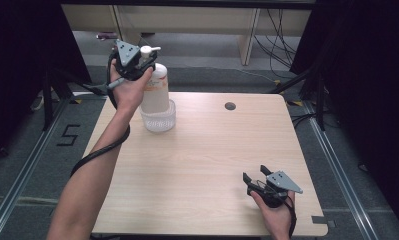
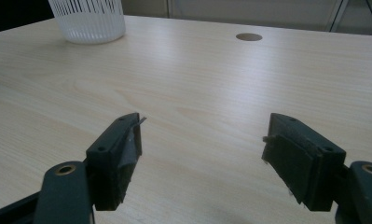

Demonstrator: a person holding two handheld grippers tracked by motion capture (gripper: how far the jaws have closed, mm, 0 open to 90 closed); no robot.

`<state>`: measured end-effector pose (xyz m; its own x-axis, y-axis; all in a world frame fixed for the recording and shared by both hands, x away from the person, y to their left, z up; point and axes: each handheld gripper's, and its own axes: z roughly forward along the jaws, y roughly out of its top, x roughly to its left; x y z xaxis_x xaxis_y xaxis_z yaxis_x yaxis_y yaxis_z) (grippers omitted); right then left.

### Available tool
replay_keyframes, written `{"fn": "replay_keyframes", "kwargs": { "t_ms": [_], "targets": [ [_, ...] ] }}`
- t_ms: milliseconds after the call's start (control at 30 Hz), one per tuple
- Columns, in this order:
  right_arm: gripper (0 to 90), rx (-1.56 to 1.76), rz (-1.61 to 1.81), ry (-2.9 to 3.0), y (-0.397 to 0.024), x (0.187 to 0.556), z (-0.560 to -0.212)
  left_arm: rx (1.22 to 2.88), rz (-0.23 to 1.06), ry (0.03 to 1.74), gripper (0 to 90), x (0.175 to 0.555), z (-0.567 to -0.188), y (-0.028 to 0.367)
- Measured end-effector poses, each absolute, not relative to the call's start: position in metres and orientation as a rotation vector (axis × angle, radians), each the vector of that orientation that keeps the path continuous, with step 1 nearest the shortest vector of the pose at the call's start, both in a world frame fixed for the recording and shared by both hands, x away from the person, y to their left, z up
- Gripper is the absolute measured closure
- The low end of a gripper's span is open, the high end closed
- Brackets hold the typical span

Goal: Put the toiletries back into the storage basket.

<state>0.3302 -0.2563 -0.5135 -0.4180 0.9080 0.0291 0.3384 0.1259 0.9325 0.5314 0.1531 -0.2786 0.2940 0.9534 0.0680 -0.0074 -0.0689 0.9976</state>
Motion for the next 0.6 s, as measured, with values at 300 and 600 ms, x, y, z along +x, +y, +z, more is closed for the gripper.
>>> {"fn": "replay_keyframes", "kwargs": {
  "t_ms": [300,600],
  "targets": [
    [27.6,1.183,1.288,1.84,-0.257,0.331,-0.514,1.397,1.03,0.977,58.8,0.542,-0.285,0.154],
    [27.5,1.19,1.293,1.841,-0.257,0.331,-0.514,1.409,1.023,0.983,58.8,0.549,-0.291,0.152]
  ]
}}
